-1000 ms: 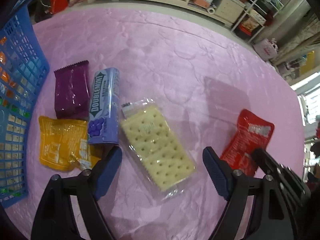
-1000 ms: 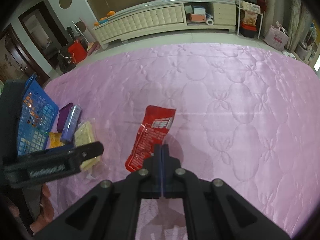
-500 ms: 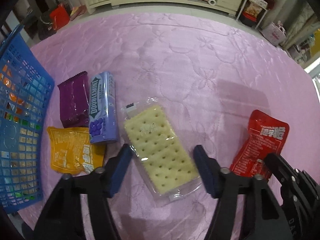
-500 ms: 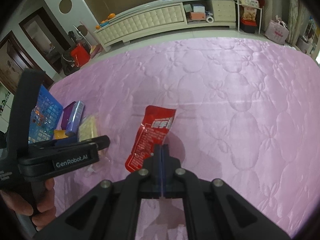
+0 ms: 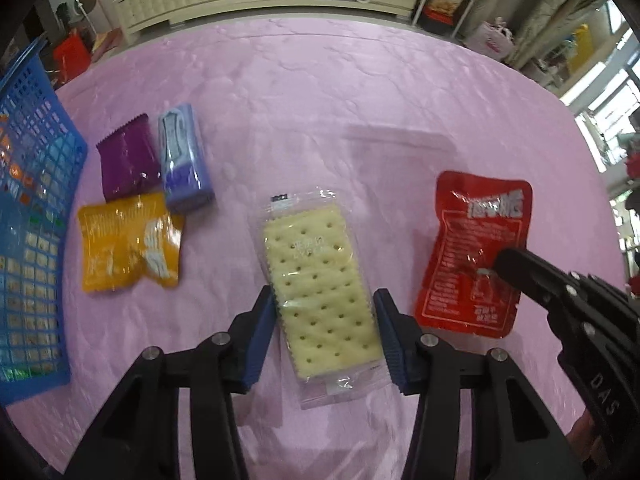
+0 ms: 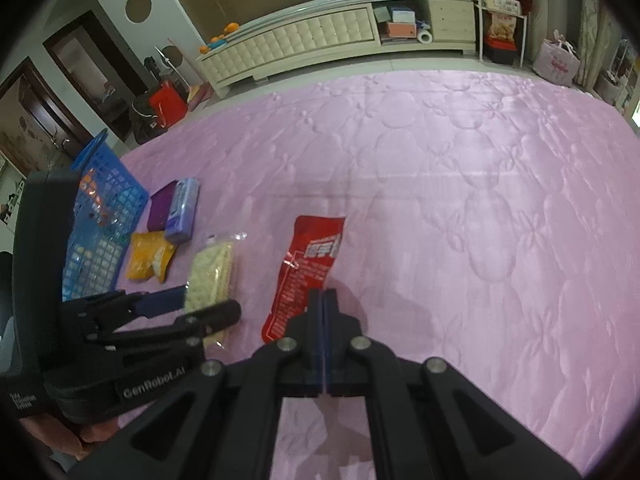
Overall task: Organize snacks
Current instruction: 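Carry the cracker pack and red packet toward the blue basket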
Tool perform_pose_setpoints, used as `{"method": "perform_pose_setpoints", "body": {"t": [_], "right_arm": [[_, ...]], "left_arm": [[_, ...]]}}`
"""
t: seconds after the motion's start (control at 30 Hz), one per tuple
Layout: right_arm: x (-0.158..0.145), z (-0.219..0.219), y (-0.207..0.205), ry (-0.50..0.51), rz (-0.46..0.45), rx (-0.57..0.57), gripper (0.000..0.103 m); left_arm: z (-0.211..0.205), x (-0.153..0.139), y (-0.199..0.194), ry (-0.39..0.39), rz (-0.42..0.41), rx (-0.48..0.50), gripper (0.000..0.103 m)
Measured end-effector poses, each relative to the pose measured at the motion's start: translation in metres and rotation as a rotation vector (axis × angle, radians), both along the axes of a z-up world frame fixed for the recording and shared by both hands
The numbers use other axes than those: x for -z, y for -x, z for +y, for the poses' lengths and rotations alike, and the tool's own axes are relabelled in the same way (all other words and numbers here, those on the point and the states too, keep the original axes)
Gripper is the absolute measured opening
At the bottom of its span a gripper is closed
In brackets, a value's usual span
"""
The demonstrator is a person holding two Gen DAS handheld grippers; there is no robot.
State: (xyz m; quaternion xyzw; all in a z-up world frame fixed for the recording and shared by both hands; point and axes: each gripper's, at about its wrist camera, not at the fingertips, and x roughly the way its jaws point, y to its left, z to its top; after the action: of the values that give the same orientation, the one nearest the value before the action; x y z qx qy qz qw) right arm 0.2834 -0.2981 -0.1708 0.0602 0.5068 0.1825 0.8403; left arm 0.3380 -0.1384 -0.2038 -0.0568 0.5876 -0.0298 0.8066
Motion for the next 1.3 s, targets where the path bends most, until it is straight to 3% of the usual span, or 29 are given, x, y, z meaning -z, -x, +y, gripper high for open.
{"method": "perform_pose_setpoints", "body": {"t": [0.27, 0.67, 0.8, 1.03, 1.3], "right_arm": [[-0.032, 0.009, 0.029, 0.011, -0.031, -0.01, 0.002], [-0.093, 0.042, 0.074, 0.053, -0.126, -0.038, 0.002], [-0.116, 0.065, 0.087, 0.066, -0.167, -0.062, 0.002], [-0.149, 0.117, 0.1, 0.096, -0.236, -0.122, 0.003], [-0.166, 0.188, 0.108, 0.132, -0.278, -0.198, 0.002]], "left_arm": [[0.008, -0.031, 0.035, 0.039, -0.083, 0.039, 0.046], [0.07, -0.092, 0.088, 0.09, -0.232, 0.017, 0.046], [0.097, -0.11, 0.106, 0.101, -0.314, 0.008, 0.046], [0.146, -0.142, 0.138, 0.086, -0.39, -0.011, 0.046], [0.207, -0.16, 0.162, 0.099, -0.411, -0.035, 0.046]]}}
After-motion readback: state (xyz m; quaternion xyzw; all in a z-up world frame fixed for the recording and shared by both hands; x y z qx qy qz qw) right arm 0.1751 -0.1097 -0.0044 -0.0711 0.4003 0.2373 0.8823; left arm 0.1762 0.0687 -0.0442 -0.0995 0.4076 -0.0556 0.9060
